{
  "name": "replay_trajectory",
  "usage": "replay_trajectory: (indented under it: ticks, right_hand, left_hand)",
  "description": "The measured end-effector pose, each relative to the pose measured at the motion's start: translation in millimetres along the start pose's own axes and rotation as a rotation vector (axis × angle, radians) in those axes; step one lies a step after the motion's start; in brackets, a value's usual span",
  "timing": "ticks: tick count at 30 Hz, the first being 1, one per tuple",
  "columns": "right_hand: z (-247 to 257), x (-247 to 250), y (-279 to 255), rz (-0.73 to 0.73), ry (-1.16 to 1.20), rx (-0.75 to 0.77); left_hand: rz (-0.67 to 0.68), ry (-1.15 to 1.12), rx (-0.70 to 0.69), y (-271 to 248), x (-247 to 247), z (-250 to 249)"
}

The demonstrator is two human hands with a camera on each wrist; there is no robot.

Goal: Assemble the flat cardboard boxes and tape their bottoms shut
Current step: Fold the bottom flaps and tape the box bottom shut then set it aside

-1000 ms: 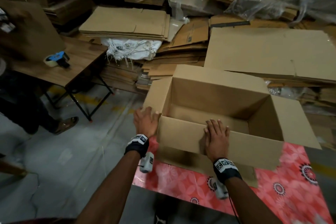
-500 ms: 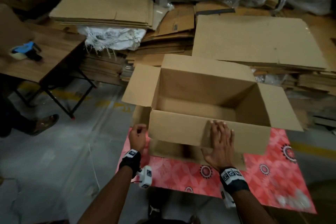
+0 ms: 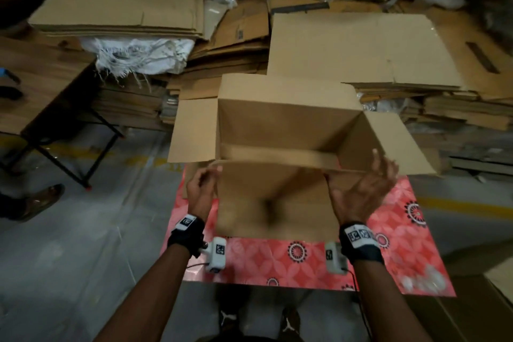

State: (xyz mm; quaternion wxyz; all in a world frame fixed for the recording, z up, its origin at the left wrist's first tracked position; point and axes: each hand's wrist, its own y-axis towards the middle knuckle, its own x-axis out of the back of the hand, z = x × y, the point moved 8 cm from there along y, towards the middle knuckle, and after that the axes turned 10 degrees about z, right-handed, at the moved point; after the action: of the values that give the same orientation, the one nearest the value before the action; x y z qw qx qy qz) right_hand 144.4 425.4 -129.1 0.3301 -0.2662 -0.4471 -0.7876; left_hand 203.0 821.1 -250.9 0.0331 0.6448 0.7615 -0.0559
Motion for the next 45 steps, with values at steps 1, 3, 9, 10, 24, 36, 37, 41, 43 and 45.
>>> replay_trajectory:
  ticks: [1, 3, 9, 10, 24, 36, 37, 41, 43, 45]
  right_hand:
    - [-2, -4, 12, 0.000, -0.014, -0.030]
    - [-10, -16, 30, 0.024, -0.042, -0.096]
    - [-36, -67, 36, 0.226, 0.026, -0.103]
    - [-44, -70, 33, 0.238, 0.046, -0.106]
    - [-225, -114, -31, 0.600, 0.527, -0.657]
    - [-210, -104, -4, 0.682, 0.280, -0.688]
    - [-202, -97, 4, 0.668, 0.250, -0.703]
    - [-178, -74, 47, 0.608, 0.369, -0.605]
    - [-166, -55, 71, 0.540, 0.385, -0.530]
    - [-149, -34, 94, 0.479, 0.383, -0.428]
  left_hand:
    - [-0.090, -0.004, -0.023, 5, -4, -10]
    - [-0.246, -0.017, -0.019, 10, -13, -22]
    - [-0.391, -0.006, 0.118, 17, -31, 4]
    - [-0.403, 0.024, 0.120, 16, -31, 10]
    - [-0.024, 0.454, 0.276, -10, -57, 57]
    - [-0.001, 0.486, 0.294, 10, -38, 64]
    - [-0.030, 0.451, 0.262, 17, -30, 64]
    - [0.005, 0.504, 0.127, 30, -36, 10]
    - [0.022, 0.553, 0.064, 36, -46, -28]
    - [0.065, 0.597, 0.034, 46, -54, -54]
